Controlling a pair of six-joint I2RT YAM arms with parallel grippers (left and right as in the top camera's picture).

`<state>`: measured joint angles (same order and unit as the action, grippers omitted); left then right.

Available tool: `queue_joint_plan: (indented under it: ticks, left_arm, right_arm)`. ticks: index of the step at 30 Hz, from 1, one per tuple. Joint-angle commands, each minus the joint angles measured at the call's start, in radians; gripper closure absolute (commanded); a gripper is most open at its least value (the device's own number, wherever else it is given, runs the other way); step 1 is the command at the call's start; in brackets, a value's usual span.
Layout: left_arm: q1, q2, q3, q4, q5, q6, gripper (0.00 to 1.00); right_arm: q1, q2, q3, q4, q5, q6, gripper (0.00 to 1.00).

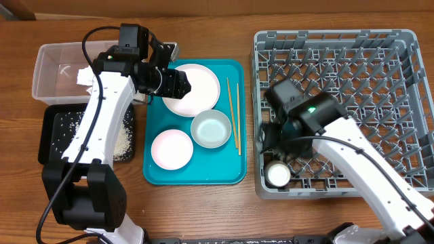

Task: Sort waste into correct bins and load items into the dishwasher
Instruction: 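Lower cup into the rack's near-left corner, then reach right gripper to white bowl, then grasp the white bowl with right gripper and place it at rack's far edge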

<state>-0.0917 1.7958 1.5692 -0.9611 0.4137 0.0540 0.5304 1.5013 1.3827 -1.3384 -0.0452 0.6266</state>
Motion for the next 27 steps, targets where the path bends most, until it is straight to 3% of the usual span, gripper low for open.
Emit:
queue_joint_plan:
  ticks: [1,6,8,13,17,19,20,21,27]
  left_arm:
    - [0.0,-0.008,0.071,-0.018,-0.007,-0.006,0.35]
    - [0.0,-0.009,0.172,-0.093,-0.116,-0.01,0.37]
    - [0.0,-0.01,0.219,-0.129,-0.193,-0.018,0.37]
    - [0.0,-0.012,0.339,-0.184,-0.371,-0.082,0.37]
    - [0.0,-0.012,0.385,-0.188,-0.425,-0.11,0.36]
    - [0.0,-0.011,0.384,-0.188,-0.425,-0.11,0.29]
    - [0.0,-0.01,0.384,-0.189,-0.425,-0.11,0.19]
    - [0.0,-0.009,0.384,-0.191,-0.425,-0.11,0.0]
    - [0.0,-0.007,0.384,-0.181,-0.424,-0.11,0.0]
  right_arm:
    - [0.015,-0.009,0.105,0.097,-0.02,-0.055,0.18]
    - [0.092,0.063,0.102,0.29,-0.042,0.012,0.25]
    - [0.131,0.127,0.102,0.325,-0.008,0.085,0.33]
    - [0.168,0.311,0.102,0.335,0.066,0.275,0.37]
    - [0.17,0.418,0.102,0.365,0.052,0.294,0.43]
    - [0.17,0.464,0.101,0.395,0.026,0.295,0.48]
    - [0.17,0.48,0.101,0.4,0.017,0.295,0.51]
    - [0.17,0.49,0.101,0.401,0.013,0.299,0.52]
    - [0.169,0.504,0.101,0.407,0.003,0.299,0.79]
